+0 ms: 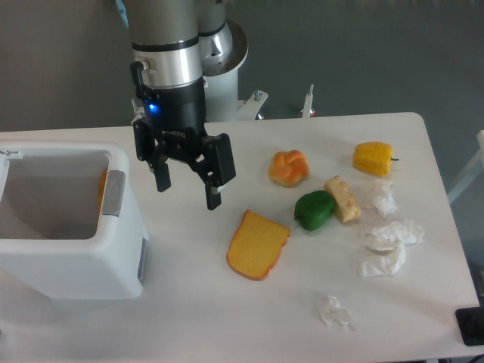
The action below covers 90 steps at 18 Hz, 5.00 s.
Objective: Close the trash can
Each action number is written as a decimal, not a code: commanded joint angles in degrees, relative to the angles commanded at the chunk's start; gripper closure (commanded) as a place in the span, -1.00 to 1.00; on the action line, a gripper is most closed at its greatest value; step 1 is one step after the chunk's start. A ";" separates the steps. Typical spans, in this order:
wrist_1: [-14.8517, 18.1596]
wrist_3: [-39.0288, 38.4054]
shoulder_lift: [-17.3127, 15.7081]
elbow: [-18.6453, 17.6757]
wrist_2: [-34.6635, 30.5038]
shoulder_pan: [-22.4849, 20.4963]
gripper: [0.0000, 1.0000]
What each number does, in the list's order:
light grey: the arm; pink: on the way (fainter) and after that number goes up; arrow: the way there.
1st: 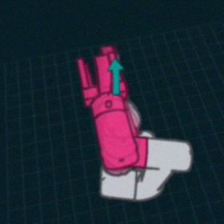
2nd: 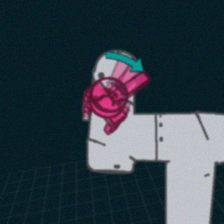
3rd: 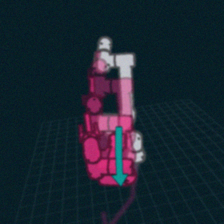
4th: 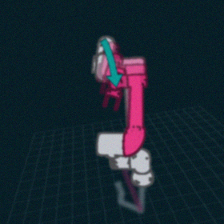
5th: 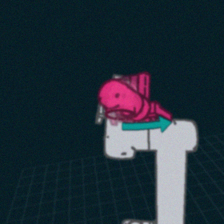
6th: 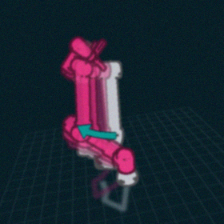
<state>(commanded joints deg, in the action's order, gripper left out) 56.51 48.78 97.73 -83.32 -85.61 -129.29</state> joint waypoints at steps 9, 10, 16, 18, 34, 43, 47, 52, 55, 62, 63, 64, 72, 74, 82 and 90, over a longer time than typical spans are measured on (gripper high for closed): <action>-0.26 2.55 0.26 0.53 6.42 -0.26 -1.00; -0.26 2.29 0.26 0.35 6.42 -0.26 -1.00; -0.18 1.76 0.09 -0.09 6.42 -0.26 -1.00; -0.26 -0.86 0.00 -0.09 6.50 -0.35 -1.00; -0.53 -30.99 -1.14 1.67 18.00 0.88 -1.00; -0.44 -38.23 -4.12 1.32 25.13 5.36 -1.00; -0.35 -38.76 -5.45 1.23 28.65 5.80 -1.00; -0.35 -41.13 -6.24 1.14 31.19 5.98 -1.00; -0.35 -41.92 -7.20 1.14 31.90 6.59 -1.00; -0.35 -42.54 -8.53 1.32 36.47 7.82 -1.00; -0.35 -42.54 -8.61 1.32 37.17 7.82 -1.00; -0.35 -42.54 -8.53 1.41 37.79 7.91 -1.00; -0.44 -42.63 -7.91 1.58 45.44 8.79 -1.00; -0.44 -42.71 -7.30 1.58 45.61 10.19 -1.00; -0.44 -45.00 -4.31 1.85 45.79 14.23 -1.00; -0.44 -45.00 -4.13 2.64 46.50 16.61 -1.00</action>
<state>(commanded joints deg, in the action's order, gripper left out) 56.07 3.78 93.60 -80.68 -39.11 -112.68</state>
